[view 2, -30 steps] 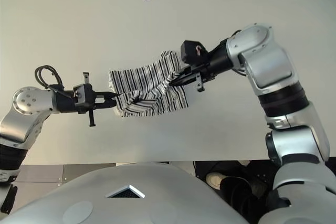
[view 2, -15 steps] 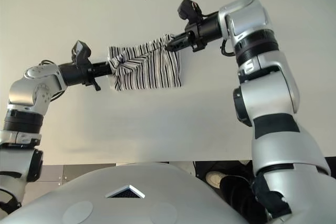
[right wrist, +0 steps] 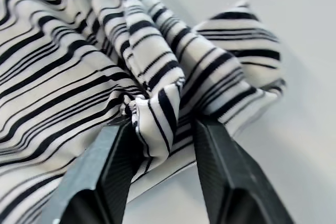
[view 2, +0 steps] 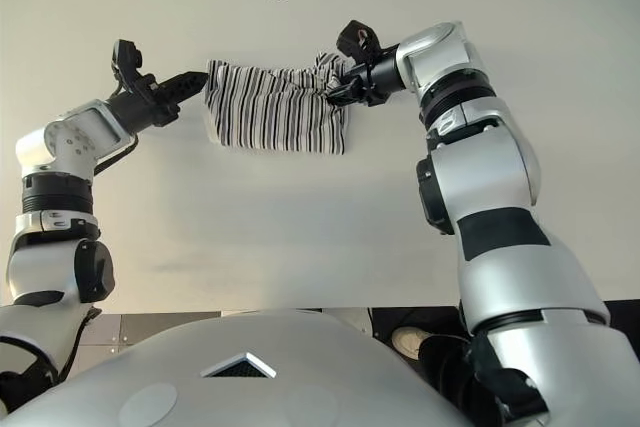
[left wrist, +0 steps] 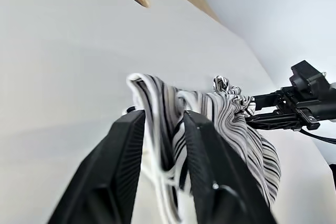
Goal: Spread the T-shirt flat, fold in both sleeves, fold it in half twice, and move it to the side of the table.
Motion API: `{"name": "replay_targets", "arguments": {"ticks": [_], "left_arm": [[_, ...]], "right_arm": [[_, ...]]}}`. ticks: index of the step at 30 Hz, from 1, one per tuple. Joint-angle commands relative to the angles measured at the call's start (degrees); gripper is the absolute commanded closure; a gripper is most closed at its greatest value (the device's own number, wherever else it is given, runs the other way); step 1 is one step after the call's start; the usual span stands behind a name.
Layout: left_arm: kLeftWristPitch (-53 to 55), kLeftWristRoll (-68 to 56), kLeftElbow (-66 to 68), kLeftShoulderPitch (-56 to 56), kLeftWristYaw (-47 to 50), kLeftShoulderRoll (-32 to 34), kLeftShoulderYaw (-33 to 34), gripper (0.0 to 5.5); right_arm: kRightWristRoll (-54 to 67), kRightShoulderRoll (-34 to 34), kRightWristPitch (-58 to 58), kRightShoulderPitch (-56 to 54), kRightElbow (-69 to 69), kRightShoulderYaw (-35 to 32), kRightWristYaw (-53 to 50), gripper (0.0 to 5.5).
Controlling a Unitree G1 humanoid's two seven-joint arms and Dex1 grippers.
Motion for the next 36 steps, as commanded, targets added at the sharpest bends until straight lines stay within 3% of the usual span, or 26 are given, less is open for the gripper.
{"name": "replay_targets", "arguments": {"ticks": [1, 8, 13, 19, 23, 31, 36], "left_arm": [[-2.1, 2.3, 2.2, -1.5, 0.5, -0.5, 0.4, 3.53], [-6.3, 5.2, 5.7, -2.9, -0.3, 0.1, 0.5, 2.55], [-13.2, 6.1, 3.2, -4.8, -1.0, 2.6, 2.7, 2.31], [-21.4, 9.9, -2.4, -5.1, -0.9, 4.8, 1.8, 2.31], [-21.3, 9.4, -6.3, -4.1, -0.8, 4.4, 2.2, 2.31], [-19.1, 7.1, -15.0, -3.8, -1.3, 4.2, 2.8, 2.31], [-16.2, 5.5, -23.5, -1.8, -1.9, 4.8, 1.9, 2.31]], "right_arm": [[0.3, -3.0, 0.8, -4.0, 1.1, -5.0, -5.7, 3.01], [-1.2, -2.7, -2.7, -8.1, 0.8, -8.6, -11.2, 1.87], [-2.9, -0.2, -5.9, -10.1, 0.0, -7.9, -6.8, 1.85], [-8.3, 4.9, -11.3, -5.7, -1.6, -1.6, 2.1, 1.85], [-11.3, 7.4, -13.6, -3.3, -2.2, 1.5, 2.8, 1.85], [-17.7, 8.7, -16.3, -1.1, -0.4, 5.2, -13.0, 1.85], [-19.9, -0.4, -13.0, -1.3, 2.0, 4.8, -19.5, 1.85]]}}
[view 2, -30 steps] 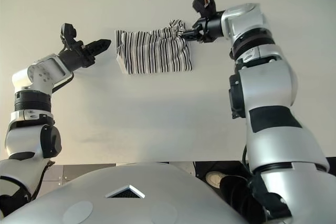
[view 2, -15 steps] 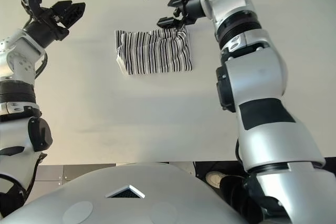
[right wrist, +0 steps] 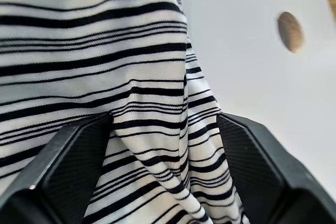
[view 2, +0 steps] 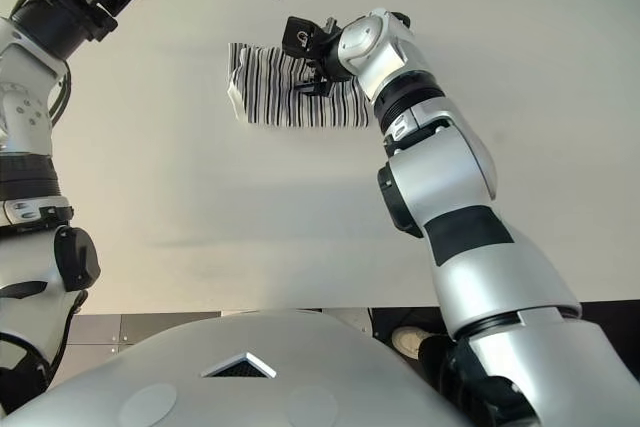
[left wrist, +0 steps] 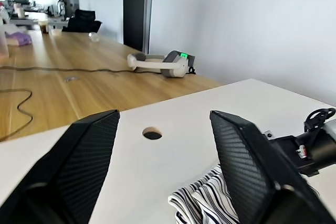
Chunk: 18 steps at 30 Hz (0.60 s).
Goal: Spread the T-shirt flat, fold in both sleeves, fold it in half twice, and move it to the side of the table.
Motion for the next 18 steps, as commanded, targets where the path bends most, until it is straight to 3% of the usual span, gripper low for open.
{"name": "replay_targets", "arguments": {"ticks": [1, 9, 18], "left_arm": [[2.8, -1.5, -5.8, 1.7, -0.5, 1.2, -0.2, 2.31], [4.9, -4.1, -10.8, 5.3, -0.5, 4.2, 3.2, 2.31], [5.1, -5.5, -12.2, 7.7, -0.4, 4.8, 4.1, 2.31]], "right_arm": [[-1.2, -10.4, 5.3, 0.5, 2.8, -1.7, -4.5, 1.85], [-4.6, -25.3, 4.3, 12.0, 3.6, -0.8, -3.2, 1.85], [-2.1, -29.7, 5.4, 12.9, 3.3, -5.0, -5.7, 1.85]]}}
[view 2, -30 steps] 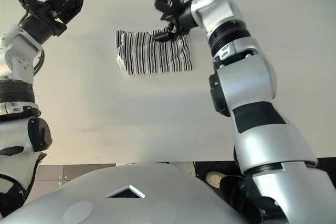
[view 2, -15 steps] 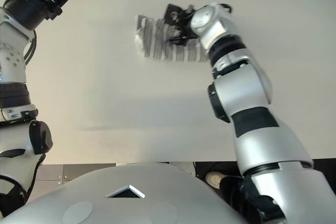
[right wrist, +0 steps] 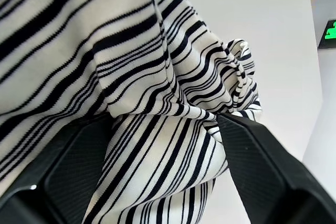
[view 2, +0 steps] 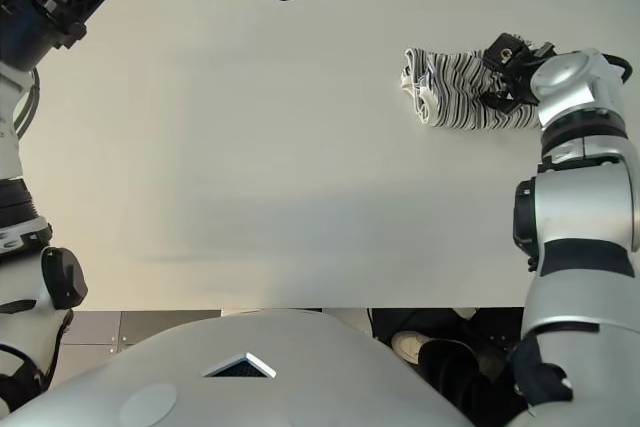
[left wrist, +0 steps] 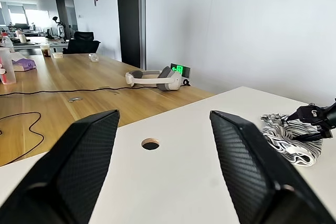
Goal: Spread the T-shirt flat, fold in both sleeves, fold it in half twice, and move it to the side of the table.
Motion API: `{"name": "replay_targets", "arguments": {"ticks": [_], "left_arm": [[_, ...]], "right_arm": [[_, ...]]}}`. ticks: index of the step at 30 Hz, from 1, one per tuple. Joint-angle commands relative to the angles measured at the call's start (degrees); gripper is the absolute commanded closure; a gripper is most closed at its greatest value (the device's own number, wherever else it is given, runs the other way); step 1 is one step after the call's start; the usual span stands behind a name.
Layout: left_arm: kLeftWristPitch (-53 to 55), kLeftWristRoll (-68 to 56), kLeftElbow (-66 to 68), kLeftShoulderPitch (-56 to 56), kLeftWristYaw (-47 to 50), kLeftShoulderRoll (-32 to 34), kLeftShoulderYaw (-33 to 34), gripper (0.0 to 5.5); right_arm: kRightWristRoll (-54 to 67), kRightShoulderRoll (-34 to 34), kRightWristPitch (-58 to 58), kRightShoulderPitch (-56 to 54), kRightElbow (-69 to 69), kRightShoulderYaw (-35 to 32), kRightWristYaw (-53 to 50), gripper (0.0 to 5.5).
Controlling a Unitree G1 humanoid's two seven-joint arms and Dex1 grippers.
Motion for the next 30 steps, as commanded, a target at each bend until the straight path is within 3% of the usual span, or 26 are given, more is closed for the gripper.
{"name": "replay_targets", "arguments": {"ticks": [1, 6, 11, 14, 17, 21, 24, 29, 30], "left_arm": [[0.4, -0.3, -0.7, 0.9, -0.3, 0.7, 0.0, 2.31], [-0.6, -0.3, -1.5, 2.2, 0.1, 0.2, 0.2, 2.31], [-2.7, -0.5, -6.5, 3.2, 4.4, -2.3, 1.2, 2.31], [-5.4, 2.6, -10.0, 3.9, 9.0, -4.2, -0.1, 2.31], [-6.8, 4.7, -13.2, 4.7, 11.4, -5.4, -2.3, 2.31], [-6.8, 7.4, -20.8, 8.9, 17.3, -8.3, -4.4, 2.31], [-10.3, 9.1, -23.0, 11.7, 16.2, -8.6, -6.5, 2.31], [-17.8, 14.7, -28.5, 19.2, 11.4, -3.9, -9.6, 2.31], [-19.5, 15.9, -29.0, 20.4, 10.3, -2.9, -10.0, 2.26]], "right_arm": [[0.6, 0.2, 4.2, 2.0, 2.1, -2.0, -1.4, 1.85], [0.3, -0.3, 2.9, -0.3, 1.7, -3.4, -2.5, 1.85], [3.0, 0.0, -2.6, -11.7, -0.3, -6.5, 3.1, 1.85], [8.5, 1.0, -6.9, -19.2, -2.9, -11.5, 5.2, 1.85], [14.3, 3.4, -10.3, -18.7, -8.8, -14.6, 11.3, 1.85], [25.3, 9.0, -2.9, 0.5, -40.3, -14.7, 19.3, 1.85], [28.7, 12.9, 2.1, 18.0, -65.6, -12.5, 15.7, 1.85], [28.7, 15.8, 7.4, 30.8, -82.9, -9.6, 12.2, 1.85], [28.5, 16.0, 7.6, 32.6, -84.7, -8.9, 12.1, 2.05]]}}
